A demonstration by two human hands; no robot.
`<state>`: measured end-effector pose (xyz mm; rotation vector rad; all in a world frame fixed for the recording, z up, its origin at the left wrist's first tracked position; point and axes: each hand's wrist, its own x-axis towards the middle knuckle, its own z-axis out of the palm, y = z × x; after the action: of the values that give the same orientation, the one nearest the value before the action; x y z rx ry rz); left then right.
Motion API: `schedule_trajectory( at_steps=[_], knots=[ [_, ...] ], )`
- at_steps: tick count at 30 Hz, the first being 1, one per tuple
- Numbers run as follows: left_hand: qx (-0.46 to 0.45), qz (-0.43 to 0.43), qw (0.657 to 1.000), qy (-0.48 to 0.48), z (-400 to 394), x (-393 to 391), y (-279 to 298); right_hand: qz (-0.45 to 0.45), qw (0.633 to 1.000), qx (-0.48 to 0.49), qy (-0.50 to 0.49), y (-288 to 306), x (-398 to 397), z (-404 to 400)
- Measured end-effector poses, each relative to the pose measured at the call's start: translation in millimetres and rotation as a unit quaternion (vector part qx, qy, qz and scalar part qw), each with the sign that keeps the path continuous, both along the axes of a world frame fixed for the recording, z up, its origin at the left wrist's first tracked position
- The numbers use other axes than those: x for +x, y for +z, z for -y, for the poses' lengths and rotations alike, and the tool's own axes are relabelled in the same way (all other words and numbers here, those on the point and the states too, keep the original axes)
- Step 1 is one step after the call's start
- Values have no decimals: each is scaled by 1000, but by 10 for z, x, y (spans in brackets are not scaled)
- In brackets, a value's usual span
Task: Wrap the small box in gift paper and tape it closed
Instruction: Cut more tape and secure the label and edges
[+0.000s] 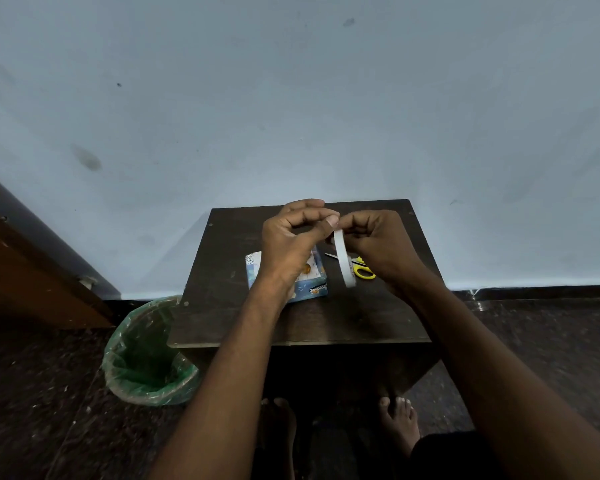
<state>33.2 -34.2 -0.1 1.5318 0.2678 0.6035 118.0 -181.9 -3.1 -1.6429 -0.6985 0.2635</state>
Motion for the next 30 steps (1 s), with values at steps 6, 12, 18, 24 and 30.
schedule_trajectory(
  at_steps=[6, 12, 18, 24, 30],
  knots=[
    [-83, -24, 996, -10, 43, -37, 92, -1, 997, -50, -52, -80, 43, 6],
    [-23, -52, 996, -66, 7, -67, 119, 4, 997, -52, -50, -84, 51, 29],
    [-17, -43, 998, -36, -2, -84, 125, 41, 989, -127, -59, -28, 40, 56],
    [24, -48, 999, -6, -16, -70, 98, 126, 906, -382, -130, -141, 114, 167],
    [76, -55, 996, 8, 3, -31, 58, 160, 886, -416, -132, -164, 56, 135]
  ],
)
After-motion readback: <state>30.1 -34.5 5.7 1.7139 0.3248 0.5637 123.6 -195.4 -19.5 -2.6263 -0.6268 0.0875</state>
